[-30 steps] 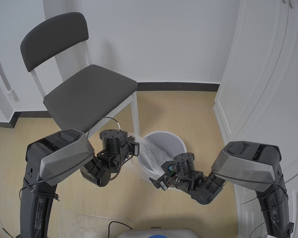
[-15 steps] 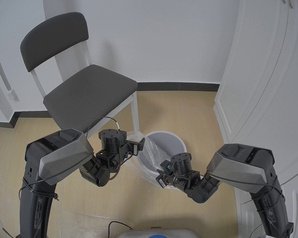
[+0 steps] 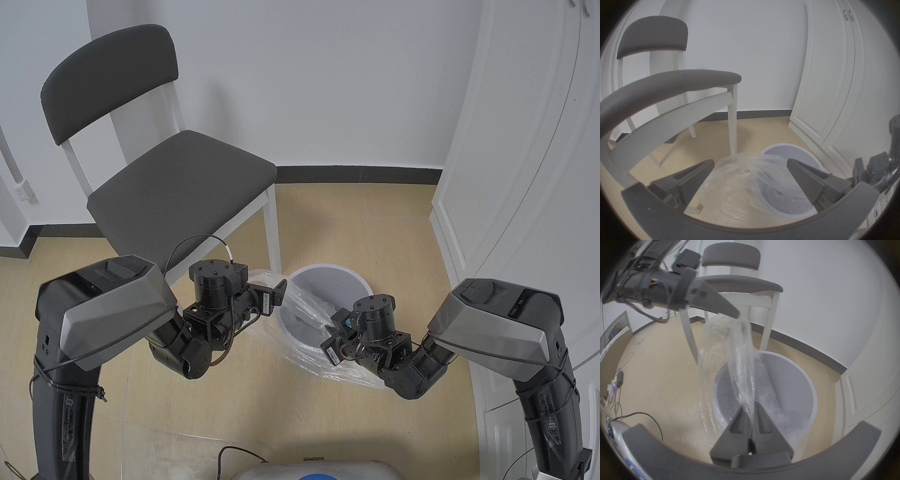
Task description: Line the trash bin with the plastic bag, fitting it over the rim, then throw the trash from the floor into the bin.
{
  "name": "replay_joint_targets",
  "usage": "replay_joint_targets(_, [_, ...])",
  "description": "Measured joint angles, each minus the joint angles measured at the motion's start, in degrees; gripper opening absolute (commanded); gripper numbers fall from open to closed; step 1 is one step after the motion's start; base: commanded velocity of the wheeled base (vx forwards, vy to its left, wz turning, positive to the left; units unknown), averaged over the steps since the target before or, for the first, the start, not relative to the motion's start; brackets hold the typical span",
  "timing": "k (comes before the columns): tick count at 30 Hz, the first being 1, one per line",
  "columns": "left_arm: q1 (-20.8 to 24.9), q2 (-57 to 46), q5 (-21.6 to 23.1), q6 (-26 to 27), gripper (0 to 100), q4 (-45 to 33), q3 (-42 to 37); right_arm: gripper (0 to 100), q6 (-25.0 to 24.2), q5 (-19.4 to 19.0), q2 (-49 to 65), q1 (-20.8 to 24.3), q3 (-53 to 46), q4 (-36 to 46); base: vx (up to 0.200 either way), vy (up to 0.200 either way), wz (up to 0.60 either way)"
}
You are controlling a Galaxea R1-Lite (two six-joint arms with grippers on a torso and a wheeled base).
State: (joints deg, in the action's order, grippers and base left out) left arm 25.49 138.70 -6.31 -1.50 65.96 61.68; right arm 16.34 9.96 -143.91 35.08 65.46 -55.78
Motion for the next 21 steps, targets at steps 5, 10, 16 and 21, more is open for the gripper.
replay_joint_targets(5, [-0.13, -3.39, 2.93, -0.2, 100, 0.68, -4.05, 0, 0.0, 0.27, 0.48, -1.55, 0.16, 0.23, 0.0, 0.0, 0.0])
replay_joint_targets(10, [-0.27, -6.24, 4.88, -0.05, 100, 0.74, -7.01, 0, 0.0, 0.4, 1.85, -2.79, 1.35, 3.89, 0.0, 0.0, 0.0])
replay_joint_targets(16, [-0.77, -7.78, 5.36, 0.17, 100, 0.74, -8.02, 0, -0.06, 0.41, 2.68, -4.06, 5.05, 6.77, 0.0, 0.0, 0.0])
replay_joint_targets(21, [-1.24, -8.24, 5.53, 0.2, 100, 0.77, -8.08, 0, -0.17, 0.18, 2.84, -4.91, 7.41, 8.92, 0.0, 0.0, 0.0])
